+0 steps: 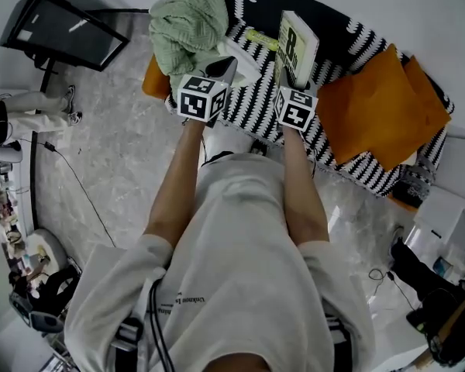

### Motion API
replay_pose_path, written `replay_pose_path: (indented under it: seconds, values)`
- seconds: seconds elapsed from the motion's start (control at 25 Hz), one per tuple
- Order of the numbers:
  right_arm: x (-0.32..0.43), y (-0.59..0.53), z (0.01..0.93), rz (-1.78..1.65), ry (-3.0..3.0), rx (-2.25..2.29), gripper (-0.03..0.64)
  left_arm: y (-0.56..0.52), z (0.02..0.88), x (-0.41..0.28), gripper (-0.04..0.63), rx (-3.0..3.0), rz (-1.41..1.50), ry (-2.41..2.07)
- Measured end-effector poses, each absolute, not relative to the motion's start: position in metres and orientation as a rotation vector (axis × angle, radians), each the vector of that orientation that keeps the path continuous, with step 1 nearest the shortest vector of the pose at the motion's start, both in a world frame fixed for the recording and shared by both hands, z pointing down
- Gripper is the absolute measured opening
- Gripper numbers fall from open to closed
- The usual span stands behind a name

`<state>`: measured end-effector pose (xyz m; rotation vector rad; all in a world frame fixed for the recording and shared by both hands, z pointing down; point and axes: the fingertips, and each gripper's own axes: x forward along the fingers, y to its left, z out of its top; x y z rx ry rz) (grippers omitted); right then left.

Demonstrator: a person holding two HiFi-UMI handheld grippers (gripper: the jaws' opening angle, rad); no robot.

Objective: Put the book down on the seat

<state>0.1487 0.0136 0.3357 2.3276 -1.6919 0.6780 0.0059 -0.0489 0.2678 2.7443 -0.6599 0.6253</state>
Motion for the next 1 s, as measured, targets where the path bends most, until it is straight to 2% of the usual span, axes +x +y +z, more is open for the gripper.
replay_pose_path:
  seconds: [0.4,1.0]
  values:
    - [0.164,0.018,0.354,0.755,-1.662,2.333,0.150,-0.040,0.294,0.022,0.009,2.707,0.696,-0.629]
    - [0.197,0.081,0.453,1.281,-1.405,2.413,0.150,0.003,0.373,0.024,0.008,2.521,0.868,-0.528]
